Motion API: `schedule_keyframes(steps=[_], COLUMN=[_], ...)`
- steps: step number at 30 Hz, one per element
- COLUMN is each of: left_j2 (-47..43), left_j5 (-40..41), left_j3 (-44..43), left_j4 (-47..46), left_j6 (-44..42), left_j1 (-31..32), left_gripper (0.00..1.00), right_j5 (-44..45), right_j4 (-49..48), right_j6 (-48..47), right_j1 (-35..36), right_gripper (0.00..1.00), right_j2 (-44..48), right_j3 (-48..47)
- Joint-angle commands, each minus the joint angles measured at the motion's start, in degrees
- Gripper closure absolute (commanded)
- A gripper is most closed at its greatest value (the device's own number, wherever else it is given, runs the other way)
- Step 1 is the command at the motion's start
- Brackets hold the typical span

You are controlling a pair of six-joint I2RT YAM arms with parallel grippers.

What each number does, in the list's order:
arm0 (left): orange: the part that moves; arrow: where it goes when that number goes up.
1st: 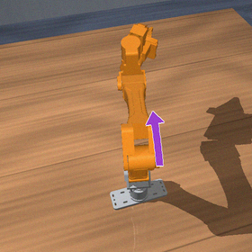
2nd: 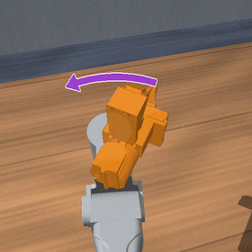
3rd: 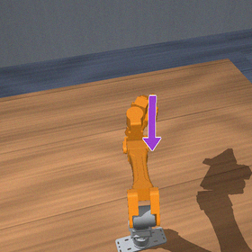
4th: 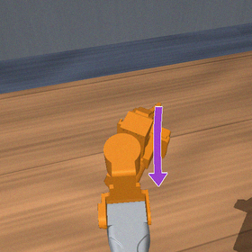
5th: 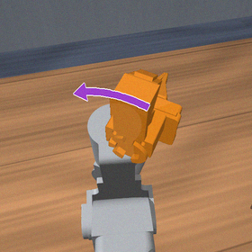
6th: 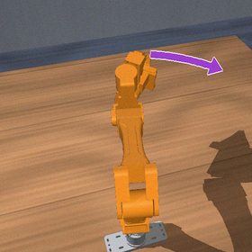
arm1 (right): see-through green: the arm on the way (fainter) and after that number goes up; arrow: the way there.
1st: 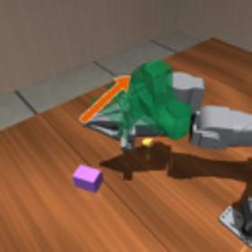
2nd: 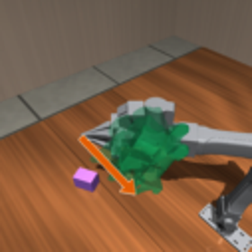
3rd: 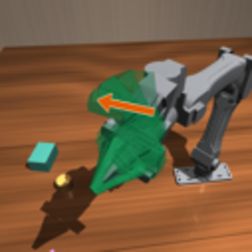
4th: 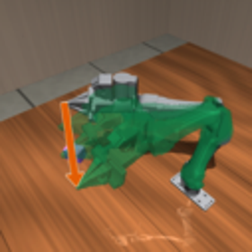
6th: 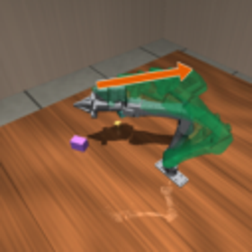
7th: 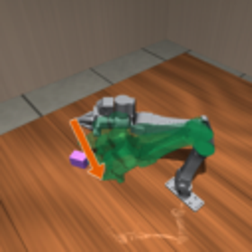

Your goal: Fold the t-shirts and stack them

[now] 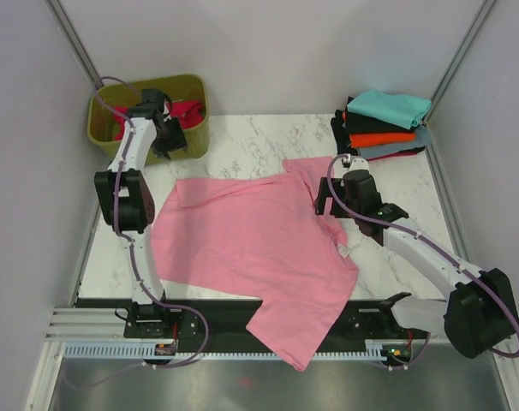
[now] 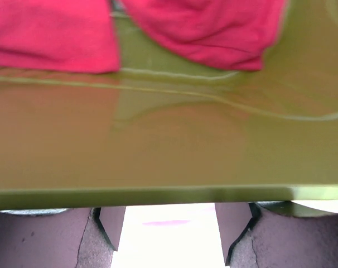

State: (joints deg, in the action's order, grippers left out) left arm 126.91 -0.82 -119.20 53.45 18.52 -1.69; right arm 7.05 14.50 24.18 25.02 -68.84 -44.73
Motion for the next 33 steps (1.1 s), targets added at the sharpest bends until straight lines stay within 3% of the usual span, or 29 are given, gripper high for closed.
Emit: schedule_keyframes(steps=[1,7,10,16,18,25,33], left_j2=[2.13,-3.77,-8.86,-25.11,-32.03,-43.23,-40.08], left_j5=[7.24,9.08,8.20,6.44,7.05,6.44,6.01], left_j3=[0.97,11.34,15.91,27.33,35.58,54.92,63.12], left_j4=[-14.69,-15.04,-15.04,-16.00,-16.97,-23.65,-32.26], left_j6=[2.39,4.33,4.42,4.50,5.29,9.77,13.29], left_j1=[-9.01,-13.77,-14.74,-12.64,-10.80,-0.52,3.71], left_gripper=[0.33,0.30,0.28,0.27,0.27,0.35,0.44], right_j5=[1.74,2.97,3.06,4.47,3.94,2.88,-1.59], right_j4=[-1.40,-2.72,-2.64,2.18,3.25,0.62,0.70], right_j6=[-0.72,-1.07,-1.16,-2.47,-2.48,-1.60,-0.81], right_j1=[0.03,-1.28,-2.68,-3.66,-3.74,-3.66,-3.66], right_gripper=[0.02,0.02,0.02,0.02,0.02,0.02,0.02], right_j2=[-1.29,-10.86,-19.12,-36.61,-38.99,-30.23,-14.34], right_j3=[-3.08,-8.35,-16.32,-30.48,-33.93,-25.17,-14.60])
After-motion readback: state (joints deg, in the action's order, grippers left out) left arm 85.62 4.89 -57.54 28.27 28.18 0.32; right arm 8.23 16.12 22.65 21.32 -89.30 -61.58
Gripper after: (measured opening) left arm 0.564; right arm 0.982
